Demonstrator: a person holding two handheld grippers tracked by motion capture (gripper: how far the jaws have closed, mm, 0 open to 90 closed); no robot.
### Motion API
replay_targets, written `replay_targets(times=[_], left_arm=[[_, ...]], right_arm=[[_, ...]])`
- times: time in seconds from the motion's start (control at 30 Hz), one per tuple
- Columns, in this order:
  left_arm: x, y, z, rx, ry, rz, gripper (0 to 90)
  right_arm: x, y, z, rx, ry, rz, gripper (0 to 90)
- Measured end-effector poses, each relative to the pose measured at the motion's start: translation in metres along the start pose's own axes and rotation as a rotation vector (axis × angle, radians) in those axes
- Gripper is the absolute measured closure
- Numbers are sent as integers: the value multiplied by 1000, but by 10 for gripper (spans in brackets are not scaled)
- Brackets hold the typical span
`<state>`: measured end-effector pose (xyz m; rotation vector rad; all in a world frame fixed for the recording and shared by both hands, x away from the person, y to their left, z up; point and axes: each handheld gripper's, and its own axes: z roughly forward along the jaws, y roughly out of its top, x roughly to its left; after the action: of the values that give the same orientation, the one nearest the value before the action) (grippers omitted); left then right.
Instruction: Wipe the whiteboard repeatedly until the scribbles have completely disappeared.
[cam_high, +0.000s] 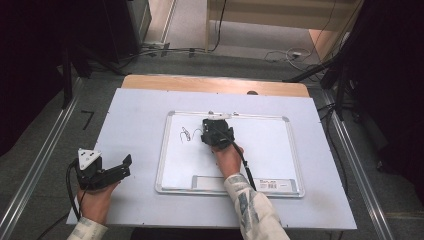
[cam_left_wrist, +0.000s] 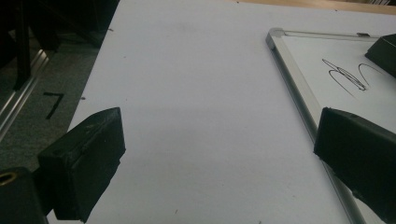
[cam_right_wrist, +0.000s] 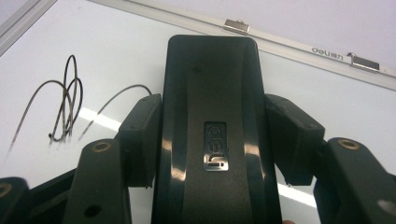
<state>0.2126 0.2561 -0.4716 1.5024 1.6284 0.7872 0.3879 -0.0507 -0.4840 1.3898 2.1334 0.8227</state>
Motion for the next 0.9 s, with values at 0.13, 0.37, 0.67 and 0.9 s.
replay_targets(times=[0.13, 0.37, 0.67, 0.9], left_arm=[[-1, 0, 0, -1, -2, -2, 25], [0, 0, -1, -1, -5, -3, 25], [1, 0, -2, -5, -11, -6, 25], [0, 0, -2, -6, -17, -3, 25]], right_arm=[[7, 7, 6, 1, 0, 2, 389], [27, 18, 15, -1, 14, -19, 389], [53, 25, 21, -2, 34, -38, 388], [68, 27, 22, -1, 41, -45, 388]])
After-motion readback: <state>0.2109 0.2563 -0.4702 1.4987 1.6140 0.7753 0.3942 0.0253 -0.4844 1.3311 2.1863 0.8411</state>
